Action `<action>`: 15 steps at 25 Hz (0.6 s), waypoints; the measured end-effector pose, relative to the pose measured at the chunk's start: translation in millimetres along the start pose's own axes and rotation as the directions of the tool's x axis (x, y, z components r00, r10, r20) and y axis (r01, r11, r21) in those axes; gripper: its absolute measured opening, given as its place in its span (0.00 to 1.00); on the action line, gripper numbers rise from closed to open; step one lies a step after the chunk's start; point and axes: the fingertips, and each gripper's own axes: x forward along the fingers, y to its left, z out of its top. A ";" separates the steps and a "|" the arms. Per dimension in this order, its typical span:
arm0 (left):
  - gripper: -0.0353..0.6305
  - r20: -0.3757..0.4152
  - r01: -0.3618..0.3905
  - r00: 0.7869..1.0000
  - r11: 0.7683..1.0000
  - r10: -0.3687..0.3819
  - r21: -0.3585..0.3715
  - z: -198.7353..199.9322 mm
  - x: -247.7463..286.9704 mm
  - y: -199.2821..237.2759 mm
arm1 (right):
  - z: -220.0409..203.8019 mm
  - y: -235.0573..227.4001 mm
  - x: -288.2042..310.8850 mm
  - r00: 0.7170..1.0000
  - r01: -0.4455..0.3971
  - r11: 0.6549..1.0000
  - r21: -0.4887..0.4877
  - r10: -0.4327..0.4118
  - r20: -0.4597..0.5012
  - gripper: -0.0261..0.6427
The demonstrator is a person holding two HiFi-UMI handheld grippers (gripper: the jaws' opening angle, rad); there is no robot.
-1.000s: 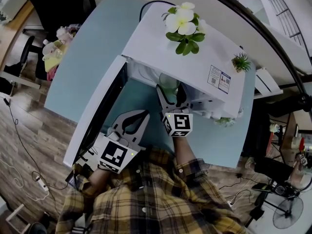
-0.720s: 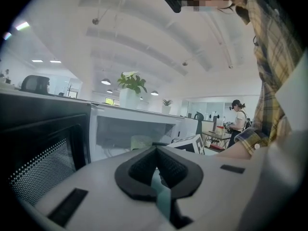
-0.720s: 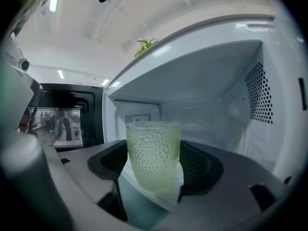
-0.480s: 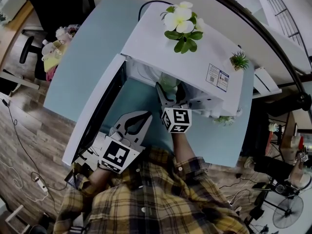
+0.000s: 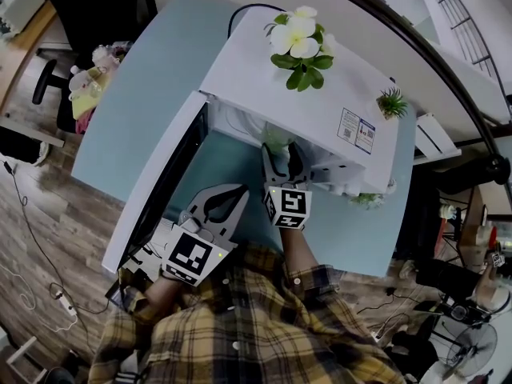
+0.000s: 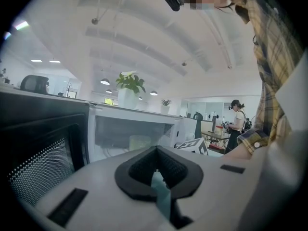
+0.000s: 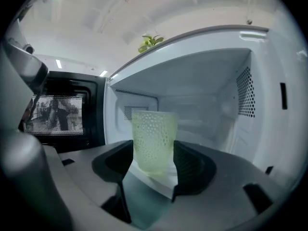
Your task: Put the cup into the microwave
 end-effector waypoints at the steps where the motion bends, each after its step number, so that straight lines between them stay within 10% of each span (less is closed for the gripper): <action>1: 0.04 0.001 -0.002 1.000 1.000 0.002 0.000 0.2 -0.3 0.6 | 0.1 -0.3 0.6 1.000 0.002 1.000 -0.001 -0.002 -0.003 0.43; 15: 0.04 0.000 -0.012 1.000 1.000 0.012 -0.001 -0.7 -1.7 5.2 | -1.3 -4.0 8.0 1.000 0.015 1.000 -0.008 -0.015 -0.020 0.40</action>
